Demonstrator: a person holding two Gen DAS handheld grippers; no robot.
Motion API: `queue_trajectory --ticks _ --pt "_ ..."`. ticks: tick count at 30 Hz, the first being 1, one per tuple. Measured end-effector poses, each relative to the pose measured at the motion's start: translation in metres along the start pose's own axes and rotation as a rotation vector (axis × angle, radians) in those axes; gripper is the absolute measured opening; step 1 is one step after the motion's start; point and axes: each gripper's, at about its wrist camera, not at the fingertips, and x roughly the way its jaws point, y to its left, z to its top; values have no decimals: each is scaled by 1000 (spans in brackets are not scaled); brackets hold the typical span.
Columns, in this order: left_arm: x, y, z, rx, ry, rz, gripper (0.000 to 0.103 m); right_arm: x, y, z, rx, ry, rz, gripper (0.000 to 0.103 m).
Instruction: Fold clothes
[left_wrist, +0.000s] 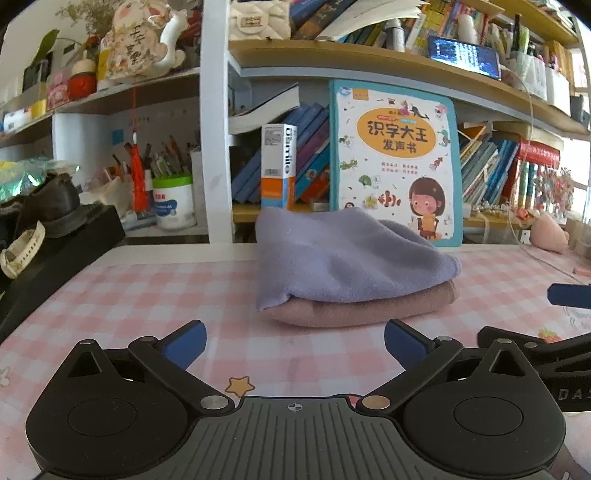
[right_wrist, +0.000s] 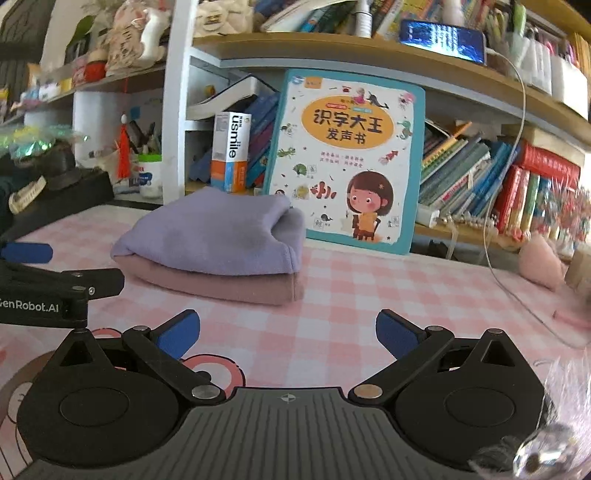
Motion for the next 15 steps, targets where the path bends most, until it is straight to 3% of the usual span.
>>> queue_trajectory --ticks 9,15 --pt "1 -6 0 45 10 7 103 6 -26 -2 166 43 -34 102" --pt "3 -5 0 32 26 3 103 4 -21 -2 132 31 -54 102"
